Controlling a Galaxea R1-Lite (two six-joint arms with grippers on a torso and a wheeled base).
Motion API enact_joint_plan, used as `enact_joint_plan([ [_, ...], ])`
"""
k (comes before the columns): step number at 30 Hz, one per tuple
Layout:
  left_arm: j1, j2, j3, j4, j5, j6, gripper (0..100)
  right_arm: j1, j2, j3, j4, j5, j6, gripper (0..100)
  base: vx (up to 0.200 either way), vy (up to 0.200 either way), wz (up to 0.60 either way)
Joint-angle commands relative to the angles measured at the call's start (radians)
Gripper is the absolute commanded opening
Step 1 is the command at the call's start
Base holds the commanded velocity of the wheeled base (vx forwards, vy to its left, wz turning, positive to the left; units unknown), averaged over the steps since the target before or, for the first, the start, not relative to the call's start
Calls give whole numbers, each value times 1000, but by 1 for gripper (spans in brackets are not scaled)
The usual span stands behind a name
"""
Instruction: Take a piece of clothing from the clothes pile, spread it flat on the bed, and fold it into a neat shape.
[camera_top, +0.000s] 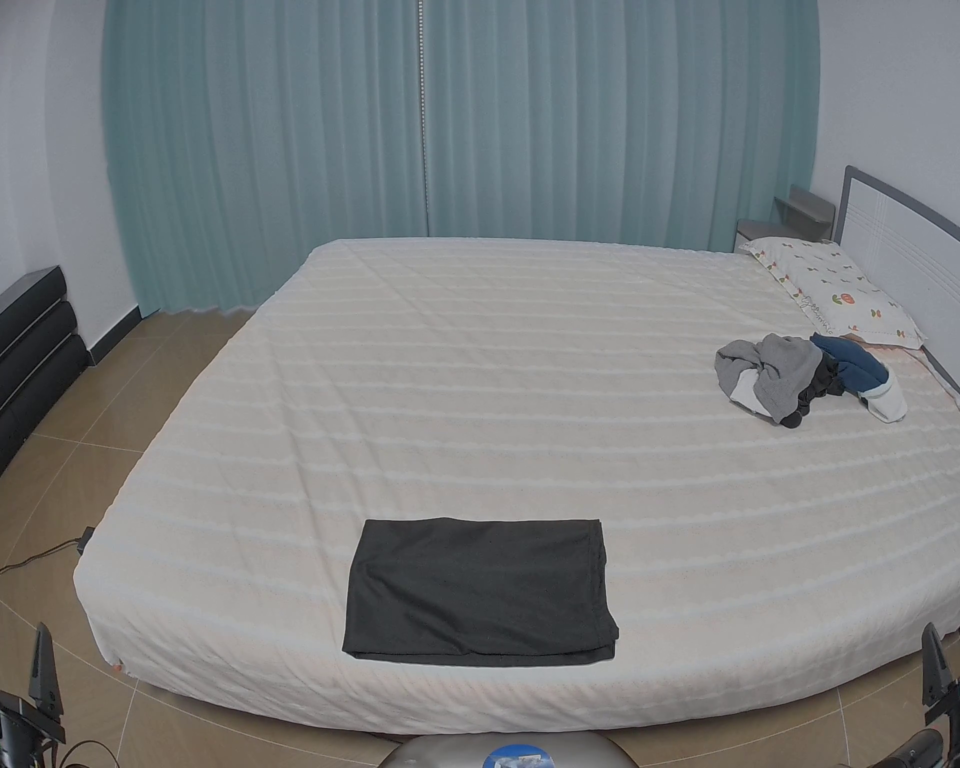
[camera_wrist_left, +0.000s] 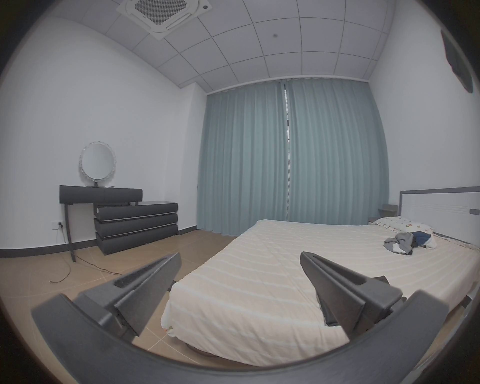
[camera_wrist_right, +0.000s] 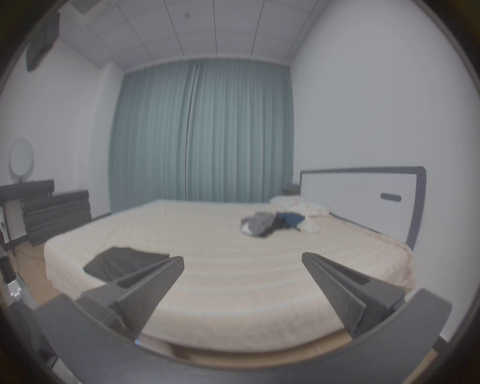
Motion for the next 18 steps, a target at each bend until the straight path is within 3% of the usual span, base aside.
enact_joint_plan([
  [1,10,-24,96,-59,-124,-13,100,-7,-26,108,-78,83,26,100,0,0,0],
  [12,10,-24,96,-14,-310,-10,100,-7,-26,108,-40,112,38,100,0,0,0],
  [18,10,-24,96,1,-314,2,100,-7,-26,109,-40,114,38,100,0,0,0],
])
